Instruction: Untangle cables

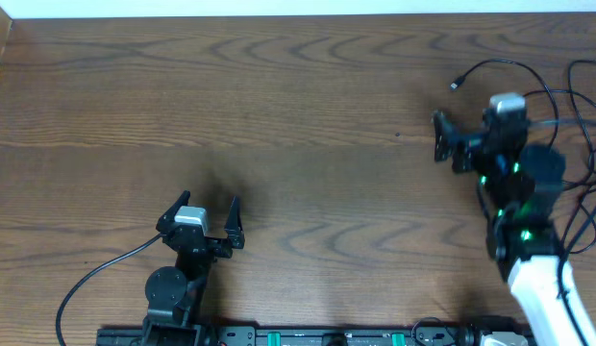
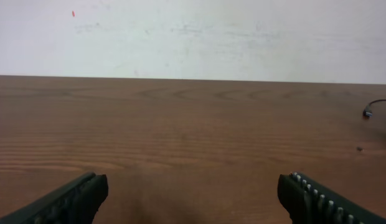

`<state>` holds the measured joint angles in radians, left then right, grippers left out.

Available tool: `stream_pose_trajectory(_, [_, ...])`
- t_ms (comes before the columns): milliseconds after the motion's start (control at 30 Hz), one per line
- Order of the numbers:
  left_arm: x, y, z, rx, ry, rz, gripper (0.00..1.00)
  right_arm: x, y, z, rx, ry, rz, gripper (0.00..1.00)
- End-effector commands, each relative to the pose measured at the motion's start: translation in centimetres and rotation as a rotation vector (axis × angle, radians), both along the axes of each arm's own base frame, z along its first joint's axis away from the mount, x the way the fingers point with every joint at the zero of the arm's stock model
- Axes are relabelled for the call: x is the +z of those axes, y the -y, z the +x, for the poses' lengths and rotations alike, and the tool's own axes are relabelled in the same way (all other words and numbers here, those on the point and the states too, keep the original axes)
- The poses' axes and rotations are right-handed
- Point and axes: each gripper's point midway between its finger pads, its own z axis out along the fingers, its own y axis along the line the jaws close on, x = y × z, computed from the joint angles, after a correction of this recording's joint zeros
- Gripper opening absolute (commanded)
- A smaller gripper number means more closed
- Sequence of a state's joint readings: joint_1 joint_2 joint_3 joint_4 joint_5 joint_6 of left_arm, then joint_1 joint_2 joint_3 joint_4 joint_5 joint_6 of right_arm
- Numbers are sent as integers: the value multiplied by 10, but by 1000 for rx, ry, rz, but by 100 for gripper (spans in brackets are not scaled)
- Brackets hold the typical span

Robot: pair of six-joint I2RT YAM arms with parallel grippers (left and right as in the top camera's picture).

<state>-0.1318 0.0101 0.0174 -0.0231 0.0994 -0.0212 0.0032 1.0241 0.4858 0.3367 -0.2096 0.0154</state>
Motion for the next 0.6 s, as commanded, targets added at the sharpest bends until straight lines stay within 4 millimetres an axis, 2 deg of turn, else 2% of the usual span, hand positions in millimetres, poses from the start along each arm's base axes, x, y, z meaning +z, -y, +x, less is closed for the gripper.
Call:
stream_pose_trajectory(0, [-15,2,-1,-18,-45,18,92,-19,-5,-20,15,24,15,99])
stream_pose_trajectory(300, [-15,2,-1,-18,-45,18,92,-59,-4,-66,14,102,14,99])
stream_pose_trajectory(567, [-15,2,-1,-18,-45,18,92,-78,0,-81,-1,48,12,99])
